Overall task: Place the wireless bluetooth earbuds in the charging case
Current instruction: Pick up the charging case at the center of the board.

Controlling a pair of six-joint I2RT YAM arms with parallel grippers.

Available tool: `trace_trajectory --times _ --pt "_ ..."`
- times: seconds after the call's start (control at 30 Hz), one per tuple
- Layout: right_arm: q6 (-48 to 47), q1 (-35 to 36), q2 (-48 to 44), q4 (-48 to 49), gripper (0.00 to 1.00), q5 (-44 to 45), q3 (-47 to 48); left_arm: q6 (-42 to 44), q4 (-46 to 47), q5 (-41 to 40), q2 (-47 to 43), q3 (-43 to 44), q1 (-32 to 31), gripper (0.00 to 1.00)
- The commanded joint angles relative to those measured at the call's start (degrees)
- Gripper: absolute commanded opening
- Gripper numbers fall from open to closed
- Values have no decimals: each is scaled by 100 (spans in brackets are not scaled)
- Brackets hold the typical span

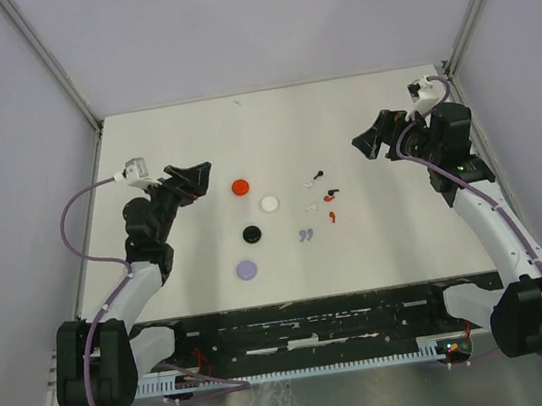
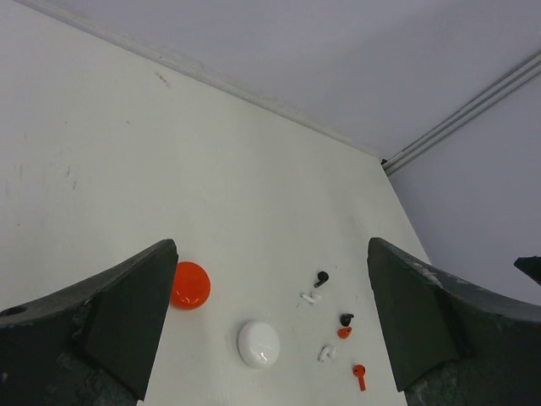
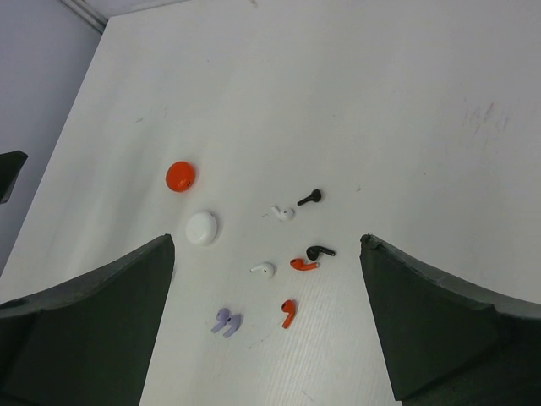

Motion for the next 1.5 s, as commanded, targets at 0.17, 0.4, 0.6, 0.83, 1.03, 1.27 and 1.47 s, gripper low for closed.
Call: trace_trajectory --times 0.17,0.4,0.6,0.83,1.03,1.27,1.47 --pt "-369 403 -36 -514 99 1222 235 395 -583 -122 -473 54 6 99" --pt "-445 619 -27 -550 99 1815 264 448 -1231 -431 -606 192 -2 99" --pt "-559 728 153 -807 99 1969 360 587 -1740 -530 -715 342 -1 99" --pt "-729 1308 407 -1000 99 2440 369 774 -2093 -446 -435 607 -258 100" --pt "-875 1973 688 -1044 99 2805 504 976 -2502 -953 -271 801 -827 100" --pt "-1092 2830 1601 -980 98 2789 1059 956 -2753 -1051 -206 916 -956 99" --pt "-1333 3505 2423 -1140 97 3105 1703 980 -3064 -1168 -284 898 -969 99"
